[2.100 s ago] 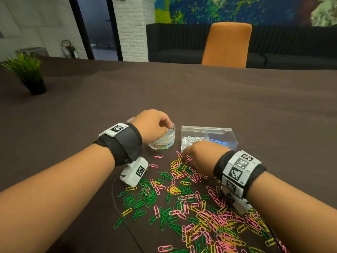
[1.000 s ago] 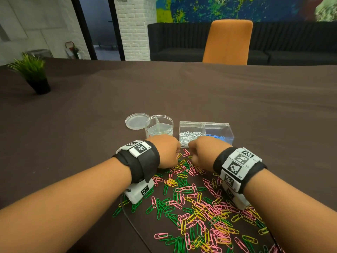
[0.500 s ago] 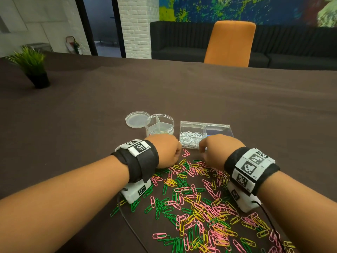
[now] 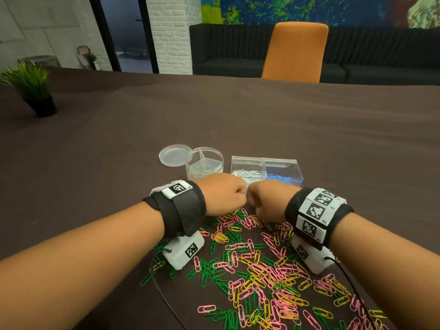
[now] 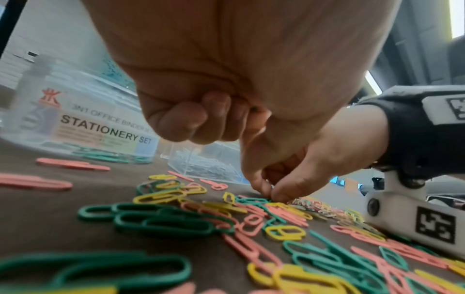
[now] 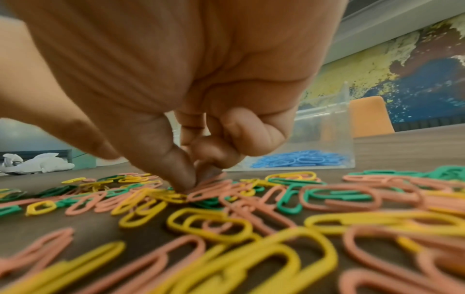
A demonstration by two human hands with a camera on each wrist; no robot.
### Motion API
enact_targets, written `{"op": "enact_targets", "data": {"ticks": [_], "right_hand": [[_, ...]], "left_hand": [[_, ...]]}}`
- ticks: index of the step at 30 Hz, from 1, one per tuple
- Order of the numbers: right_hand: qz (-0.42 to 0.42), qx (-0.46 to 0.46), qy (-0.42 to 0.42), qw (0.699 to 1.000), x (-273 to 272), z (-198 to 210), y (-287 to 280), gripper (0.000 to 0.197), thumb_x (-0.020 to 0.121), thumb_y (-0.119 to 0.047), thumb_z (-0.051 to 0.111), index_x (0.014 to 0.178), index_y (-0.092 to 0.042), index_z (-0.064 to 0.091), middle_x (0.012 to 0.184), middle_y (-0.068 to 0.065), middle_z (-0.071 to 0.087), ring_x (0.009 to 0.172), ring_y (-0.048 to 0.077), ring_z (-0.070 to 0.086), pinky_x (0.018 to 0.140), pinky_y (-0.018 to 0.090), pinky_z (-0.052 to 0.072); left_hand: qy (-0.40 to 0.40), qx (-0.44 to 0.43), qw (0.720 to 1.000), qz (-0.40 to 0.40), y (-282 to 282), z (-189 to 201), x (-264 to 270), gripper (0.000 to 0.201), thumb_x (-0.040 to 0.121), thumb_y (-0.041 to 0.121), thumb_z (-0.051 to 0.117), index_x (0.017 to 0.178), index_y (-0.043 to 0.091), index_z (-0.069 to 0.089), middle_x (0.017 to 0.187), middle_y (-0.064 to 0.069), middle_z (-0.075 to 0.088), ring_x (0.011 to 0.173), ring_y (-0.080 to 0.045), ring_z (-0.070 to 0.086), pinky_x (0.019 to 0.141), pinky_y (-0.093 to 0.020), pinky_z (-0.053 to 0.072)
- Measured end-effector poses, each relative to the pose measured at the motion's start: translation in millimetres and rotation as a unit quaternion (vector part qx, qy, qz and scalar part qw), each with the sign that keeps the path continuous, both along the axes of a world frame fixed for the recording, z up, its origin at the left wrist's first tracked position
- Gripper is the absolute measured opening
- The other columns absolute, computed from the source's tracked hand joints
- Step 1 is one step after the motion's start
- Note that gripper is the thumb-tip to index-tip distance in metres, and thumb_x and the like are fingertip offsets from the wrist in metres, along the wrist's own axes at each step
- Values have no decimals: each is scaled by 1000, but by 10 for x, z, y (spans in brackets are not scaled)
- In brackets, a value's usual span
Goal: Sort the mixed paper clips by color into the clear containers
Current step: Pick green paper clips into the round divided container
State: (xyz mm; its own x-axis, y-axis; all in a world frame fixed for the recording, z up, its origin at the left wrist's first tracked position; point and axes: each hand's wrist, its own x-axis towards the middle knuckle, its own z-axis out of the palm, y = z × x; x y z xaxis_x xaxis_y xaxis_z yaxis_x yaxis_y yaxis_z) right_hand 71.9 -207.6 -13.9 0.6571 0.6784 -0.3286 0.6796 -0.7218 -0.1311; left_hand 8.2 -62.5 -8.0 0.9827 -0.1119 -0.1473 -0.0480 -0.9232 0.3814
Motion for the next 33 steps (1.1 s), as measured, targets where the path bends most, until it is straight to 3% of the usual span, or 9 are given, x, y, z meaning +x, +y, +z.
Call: {"op": "enact_targets", "data": {"ticks": [3, 6, 12, 17, 20, 23, 28, 30, 33], "right_hand": [[-10, 23, 12, 1000, 8, -7, -65, 23, 82, -4, 52, 94, -22, 61, 85, -7, 60, 84, 17, 59, 76, 29, 52], [-9, 35, 12, 999, 16, -20, -128, 24, 83, -4, 53, 93, -24, 64, 77, -12, 57, 80, 14, 57, 73, 26, 48], [-3, 5, -2, 1000, -1, -31, -138, 18, 85, -10, 54, 91, -24, 64, 88, -7, 62, 84, 17, 58, 69, 25, 44], [2, -31, -6, 1000, -46, -24, -116, 11, 87, -14, 55, 91, -21, 61, 87, -4, 59, 82, 17, 55, 66, 24, 43], [-2, -21, -6, 1000, -40, -12, -148, 12, 87, -15, 56, 93, -23, 62, 91, -4, 62, 83, 16, 57, 66, 23, 45], [9, -4, -20, 1000, -20, 3, -203, 12, 88, -17, 56, 96, -24, 62, 97, -7, 63, 90, 17, 60, 77, 29, 52], [37, -8, -65, 997, -63, 34, -234, 9, 92, -29, 58, 92, -28, 67, 85, -6, 60, 85, 19, 61, 77, 33, 54], [35, -11, -64, 997, -66, 31, -232, 7, 93, -28, 59, 90, -27, 65, 82, -7, 58, 83, 19, 60, 73, 30, 50], [16, -7, -43, 999, -37, 15, -220, 1, 92, -26, 60, 91, -25, 59, 87, -7, 59, 85, 18, 58, 69, 27, 44]], "left_hand": [[12, 94, 995, -36, -17, -26, 0, 16, 88, 20, 55, 97, 24, 67, 83, 9, 60, 78, -15, 54, 71, -26, 45], [37, 145, 989, -14, 44, -11, 9, 16, 90, 21, 56, 97, 21, 70, 92, 5, 67, 86, -19, 60, 70, -26, 42], [8, 140, 990, 3, 81, 14, -2, 10, 89, 25, 63, 96, 22, 70, 86, 9, 64, 81, -14, 57, 59, -22, 37], [16, 161, 986, -35, -74, -26, -3, 24, 89, 43, 65, 108, 28, 70, 100, 6, 67, 89, -15, 59, 77, -29, 50], [11, 162, 986, -34, -85, -17, 12, 16, 91, 36, 64, 102, 26, 71, 91, 7, 66, 83, -14, 57, 70, -26, 44], [5, 160, 986, -45, -65, -28, 5, 12, 92, 30, 61, 95, 24, 71, 86, 9, 66, 82, -15, 61, 67, -23, 40], [38, 167, 985, -36, -2, -20, -26, 10, 88, 22, 58, 86, 20, 67, 73, 7, 58, 73, -15, 54, 54, -23, 34], [52, 174, 983, -22, 38, 3, -34, 10, 87, 19, 56, 83, 18, 65, 73, 5, 58, 74, -18, 55, 56, -23, 36], [45, 167, 985, -16, 48, 34, -20, 15, 86, 16, 56, 94, 16, 70, 91, 1, 68, 87, -22, 63, 68, -24, 44]]}}
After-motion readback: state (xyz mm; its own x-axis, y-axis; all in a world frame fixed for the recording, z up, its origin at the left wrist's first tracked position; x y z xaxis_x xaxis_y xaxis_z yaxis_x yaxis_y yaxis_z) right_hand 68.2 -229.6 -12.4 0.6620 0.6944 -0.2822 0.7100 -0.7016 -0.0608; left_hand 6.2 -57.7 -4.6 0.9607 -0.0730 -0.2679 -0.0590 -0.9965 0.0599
